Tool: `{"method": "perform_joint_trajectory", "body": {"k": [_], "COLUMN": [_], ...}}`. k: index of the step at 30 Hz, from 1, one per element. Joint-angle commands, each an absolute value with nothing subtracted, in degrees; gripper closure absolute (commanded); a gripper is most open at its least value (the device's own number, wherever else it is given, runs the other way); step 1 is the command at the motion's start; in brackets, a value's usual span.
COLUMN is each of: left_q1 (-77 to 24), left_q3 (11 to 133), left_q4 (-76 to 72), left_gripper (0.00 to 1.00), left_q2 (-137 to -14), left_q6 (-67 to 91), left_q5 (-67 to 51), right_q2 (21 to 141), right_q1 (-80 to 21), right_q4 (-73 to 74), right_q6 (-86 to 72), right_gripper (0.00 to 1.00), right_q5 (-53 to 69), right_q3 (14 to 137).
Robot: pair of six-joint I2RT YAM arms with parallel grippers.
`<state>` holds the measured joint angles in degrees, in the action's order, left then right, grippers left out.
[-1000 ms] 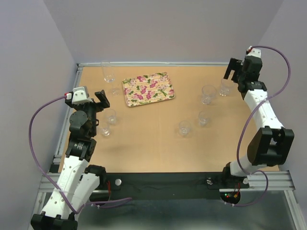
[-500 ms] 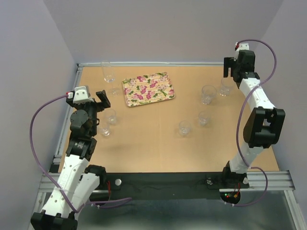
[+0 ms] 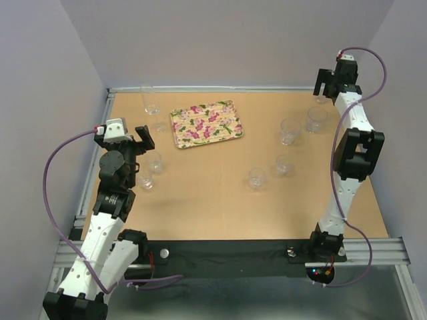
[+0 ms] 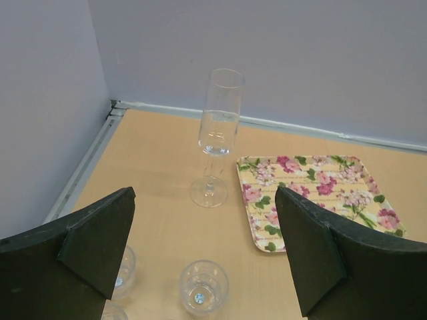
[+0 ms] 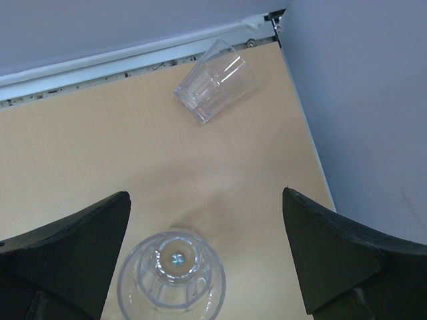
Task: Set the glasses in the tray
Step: Grab a glass with a robot arm
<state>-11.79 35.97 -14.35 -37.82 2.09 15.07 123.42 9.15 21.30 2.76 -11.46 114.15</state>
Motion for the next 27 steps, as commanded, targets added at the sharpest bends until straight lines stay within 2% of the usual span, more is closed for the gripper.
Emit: {"method": "perform_joint_trajectory", "body": {"k": [1, 11, 27], "left_q1": [-11.9, -11.9, -11.9], "left_q3": [36.2, 36.5, 36.4], "left_q4": [-17.8, -18.0, -17.8], "left_gripper": [0.03, 0.03, 0.05], "left_q2": [-38.3, -40.3, -43.0], "left_q6": [1.2, 1.0, 0.3], "left_q5": [14.5, 14.5, 16.1], "right_q2": [125.5, 135.6, 147.7], "right_q1": [10.5, 13.9, 15.3], "right_q4": [22.4, 21.1, 17.1], "right_q6": [-5.3, -15.3, -23.2], "right_gripper": [0.00, 0.00, 0.03], "right_q5": [-8.4, -3.5, -5.4], "right_q3": [120.8, 127.7, 138.4]}}
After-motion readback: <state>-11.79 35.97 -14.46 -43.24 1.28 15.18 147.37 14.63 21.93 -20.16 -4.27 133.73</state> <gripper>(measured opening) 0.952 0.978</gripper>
